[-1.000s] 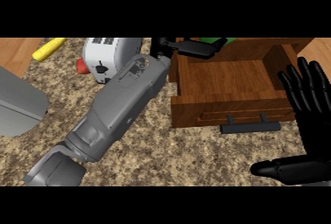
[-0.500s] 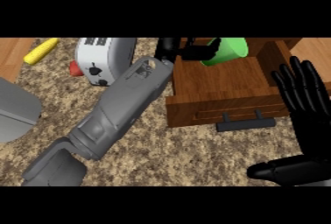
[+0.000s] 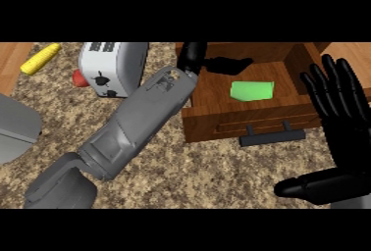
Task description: Pick up the cup, place it into the drawer and close the drawer
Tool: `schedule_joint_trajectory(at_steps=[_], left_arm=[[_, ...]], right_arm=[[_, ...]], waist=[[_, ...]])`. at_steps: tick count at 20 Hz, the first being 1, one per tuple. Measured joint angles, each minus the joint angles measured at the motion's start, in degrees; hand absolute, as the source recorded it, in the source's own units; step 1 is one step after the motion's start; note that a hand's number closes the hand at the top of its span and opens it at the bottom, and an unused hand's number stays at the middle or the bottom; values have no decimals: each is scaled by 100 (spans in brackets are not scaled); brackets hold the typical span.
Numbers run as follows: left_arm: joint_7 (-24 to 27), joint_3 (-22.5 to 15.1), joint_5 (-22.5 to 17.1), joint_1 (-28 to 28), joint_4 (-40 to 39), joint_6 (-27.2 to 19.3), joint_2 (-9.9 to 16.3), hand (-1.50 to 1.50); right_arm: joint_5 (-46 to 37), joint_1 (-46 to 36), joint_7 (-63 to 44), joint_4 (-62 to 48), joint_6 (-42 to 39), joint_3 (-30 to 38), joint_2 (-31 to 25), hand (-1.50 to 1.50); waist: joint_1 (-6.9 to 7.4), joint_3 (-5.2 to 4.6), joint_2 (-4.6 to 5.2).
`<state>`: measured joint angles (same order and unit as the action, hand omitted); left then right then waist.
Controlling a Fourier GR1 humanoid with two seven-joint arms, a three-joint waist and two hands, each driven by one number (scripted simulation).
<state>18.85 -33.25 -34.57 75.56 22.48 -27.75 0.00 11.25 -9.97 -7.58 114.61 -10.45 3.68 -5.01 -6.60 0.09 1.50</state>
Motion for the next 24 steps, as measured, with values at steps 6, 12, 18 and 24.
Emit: schedule_joint_trajectory(at_steps=[6, 12, 18, 24], left_arm=[[357, 101, -479, -15, 290, 118, 0, -150], [837, 422, -883, -107, 610, 437, 0, -150], [617, 772, -987, -404, 1156, 543, 245, -150], [485, 964, -1047, -1187, 2066, 463, 776, -150]], right_arm=[[250, 81, -56, 92, -55, 23, 45, -150], [703, 169, -230, 167, -254, 270, -144, 150], [735, 463, -287, 481, -600, 292, -437, 150], [164, 766, -125, 625, -1002, 200, -810, 150]], waist=[[75, -3, -24], [320, -6, -84], [587, -9, -160], [748, -11, -202]])
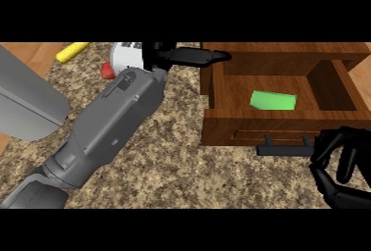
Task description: Pick up the cup, place it into the drawer and close the drawer
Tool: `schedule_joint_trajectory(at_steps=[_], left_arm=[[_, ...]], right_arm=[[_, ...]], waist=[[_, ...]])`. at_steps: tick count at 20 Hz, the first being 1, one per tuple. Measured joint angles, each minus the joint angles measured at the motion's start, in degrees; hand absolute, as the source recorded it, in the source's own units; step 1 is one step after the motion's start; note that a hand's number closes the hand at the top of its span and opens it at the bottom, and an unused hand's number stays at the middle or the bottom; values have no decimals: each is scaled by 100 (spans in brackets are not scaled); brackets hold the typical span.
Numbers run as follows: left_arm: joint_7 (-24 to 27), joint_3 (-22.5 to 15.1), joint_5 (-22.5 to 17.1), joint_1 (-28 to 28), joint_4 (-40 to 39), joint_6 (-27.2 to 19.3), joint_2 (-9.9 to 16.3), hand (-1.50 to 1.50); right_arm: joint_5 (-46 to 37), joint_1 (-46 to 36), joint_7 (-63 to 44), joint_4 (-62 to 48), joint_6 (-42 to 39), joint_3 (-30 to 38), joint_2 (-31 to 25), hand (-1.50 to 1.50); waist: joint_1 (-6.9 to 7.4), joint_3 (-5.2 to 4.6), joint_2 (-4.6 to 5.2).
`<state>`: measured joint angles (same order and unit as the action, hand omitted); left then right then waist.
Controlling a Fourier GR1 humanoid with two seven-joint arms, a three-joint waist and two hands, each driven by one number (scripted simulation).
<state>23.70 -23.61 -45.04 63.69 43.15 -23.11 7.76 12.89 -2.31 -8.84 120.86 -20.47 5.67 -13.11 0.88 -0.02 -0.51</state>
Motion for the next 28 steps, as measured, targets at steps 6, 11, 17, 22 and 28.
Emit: schedule_joint_trajectory(at_steps=[6, 11, 17, 22, 28], left_arm=[[-317, 56, -39, -1191, 1366, -2, 720, -150], [-575, 157, -92, -2291, 2614, 4, 1275, -150], [-566, 405, -216, -3350, 3395, 444, 1771, -150], [-496, 607, -267, -4035, 3804, 747, 2093, -150], [-439, 965, -322, -4843, 4225, 1236, 2372, -150]], right_arm=[[-587, 69, -12, -52, -175, -142, -232, 150], [-1191, 92, 180, -394, -149, -309, -211, 150], [-2420, -150, 629, -829, -94, -779, -400, 150], [-3713, -221, 1231, -1324, 141, -1274, -667, 150], [-4836, -666, 1631, -2523, 729, -1728, -436, -150]], waist=[[85, 0, -9], [81, 2, 6], [85, 1, 34], [76, 2, 42], [38, 3, 52]])
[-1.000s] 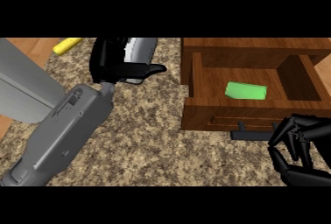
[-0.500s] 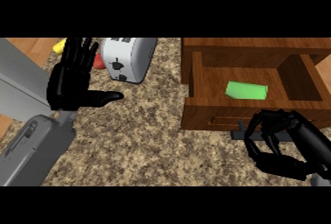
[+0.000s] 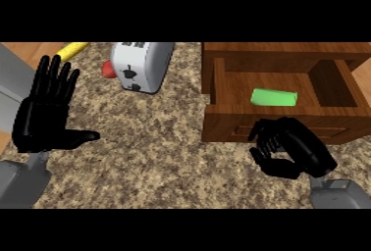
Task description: Pick up the cup, place it into the drawer and close the drawer
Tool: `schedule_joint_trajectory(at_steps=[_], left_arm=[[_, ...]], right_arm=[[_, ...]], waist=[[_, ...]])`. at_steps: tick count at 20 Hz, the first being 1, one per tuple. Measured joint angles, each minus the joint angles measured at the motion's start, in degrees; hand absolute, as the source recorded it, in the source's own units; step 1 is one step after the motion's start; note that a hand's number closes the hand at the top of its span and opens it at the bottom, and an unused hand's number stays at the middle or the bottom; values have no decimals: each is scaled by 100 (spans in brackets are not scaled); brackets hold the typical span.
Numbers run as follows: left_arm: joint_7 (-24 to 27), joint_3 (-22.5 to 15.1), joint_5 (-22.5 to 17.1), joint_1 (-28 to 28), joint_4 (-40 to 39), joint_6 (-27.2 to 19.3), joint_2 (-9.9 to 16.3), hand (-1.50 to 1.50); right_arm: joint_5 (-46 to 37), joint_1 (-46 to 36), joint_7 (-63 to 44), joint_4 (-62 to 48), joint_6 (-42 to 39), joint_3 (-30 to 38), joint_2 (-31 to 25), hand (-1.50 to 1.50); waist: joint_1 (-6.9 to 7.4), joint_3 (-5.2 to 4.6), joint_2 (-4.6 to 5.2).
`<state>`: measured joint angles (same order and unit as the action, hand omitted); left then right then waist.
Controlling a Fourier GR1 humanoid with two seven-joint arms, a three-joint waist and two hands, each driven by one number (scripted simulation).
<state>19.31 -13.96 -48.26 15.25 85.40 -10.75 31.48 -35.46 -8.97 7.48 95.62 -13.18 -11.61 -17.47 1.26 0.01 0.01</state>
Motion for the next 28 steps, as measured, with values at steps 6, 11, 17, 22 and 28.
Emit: schedule_joint_trajectory(at_steps=[6, 11, 17, 22, 28], left_arm=[[121, 410, -15, -415, -123, 620, 94, -150], [187, 689, 54, -745, -136, 976, 44, -150], [116, 967, 212, -947, -105, 1313, -72, -150], [43, 1171, 200, -970, -156, 1573, -93, -150], [131, 1215, 280, -1013, -321, 1827, -179, -150]], right_arm=[[-759, -522, 361, -1536, 576, -206, 294, -150], [-1077, -1275, 640, -2953, 826, -68, 510, -150], [-1121, -2228, 1268, -4626, 1093, 409, 604, -150], [-1109, -2993, 1797, -5945, 1338, 764, 624, -150], [-973, -3786, 2551, -7031, 1062, 1114, 311, -150]], waist=[[-26, -1, 11], [-32, 0, 13], [-32, -5, 9], [14, -23, -4], [121, -31, -14]])
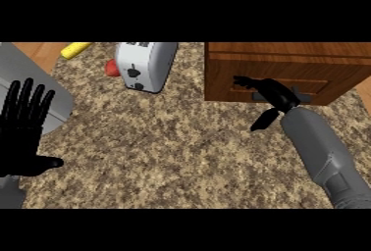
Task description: Pick up the cup, place it into the drawer and close the drawer
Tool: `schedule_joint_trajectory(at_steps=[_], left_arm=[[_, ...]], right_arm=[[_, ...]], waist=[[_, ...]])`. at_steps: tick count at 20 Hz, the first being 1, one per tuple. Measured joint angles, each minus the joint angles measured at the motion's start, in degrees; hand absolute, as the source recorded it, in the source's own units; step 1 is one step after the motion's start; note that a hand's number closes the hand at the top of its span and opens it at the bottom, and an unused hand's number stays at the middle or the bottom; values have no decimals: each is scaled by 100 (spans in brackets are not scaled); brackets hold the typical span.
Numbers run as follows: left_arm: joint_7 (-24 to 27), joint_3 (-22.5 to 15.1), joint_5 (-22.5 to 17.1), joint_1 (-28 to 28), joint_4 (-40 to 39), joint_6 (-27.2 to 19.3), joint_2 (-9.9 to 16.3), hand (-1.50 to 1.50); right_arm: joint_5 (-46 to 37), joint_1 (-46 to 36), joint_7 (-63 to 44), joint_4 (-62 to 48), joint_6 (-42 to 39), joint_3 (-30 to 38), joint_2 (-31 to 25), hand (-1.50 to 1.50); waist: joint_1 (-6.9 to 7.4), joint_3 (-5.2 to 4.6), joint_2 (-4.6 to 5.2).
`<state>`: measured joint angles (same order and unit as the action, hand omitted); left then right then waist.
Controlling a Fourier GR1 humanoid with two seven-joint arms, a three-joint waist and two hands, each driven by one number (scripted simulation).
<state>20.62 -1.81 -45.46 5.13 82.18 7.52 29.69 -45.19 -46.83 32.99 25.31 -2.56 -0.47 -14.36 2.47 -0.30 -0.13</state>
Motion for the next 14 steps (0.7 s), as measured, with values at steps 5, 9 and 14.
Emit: schedule_joint_trajectory(at_steps=[5, 9, 14], left_arm=[[-120, -8, 20, 132, 40, -19, -34, -150], [-57, -3, 90, 177, -98, 89, -58, -150], [15, -83, 230, 208, -152, 81, -165, -150]], right_arm=[[21, -406, 396, -593, -170, 157, -209, -150], [35, -584, 559, -911, -294, 233, -273, -150], [87, -665, 731, -1205, -484, 313, -305, -150]], waist=[[104, 5, 26], [138, -1, 34], [168, 16, 53]])
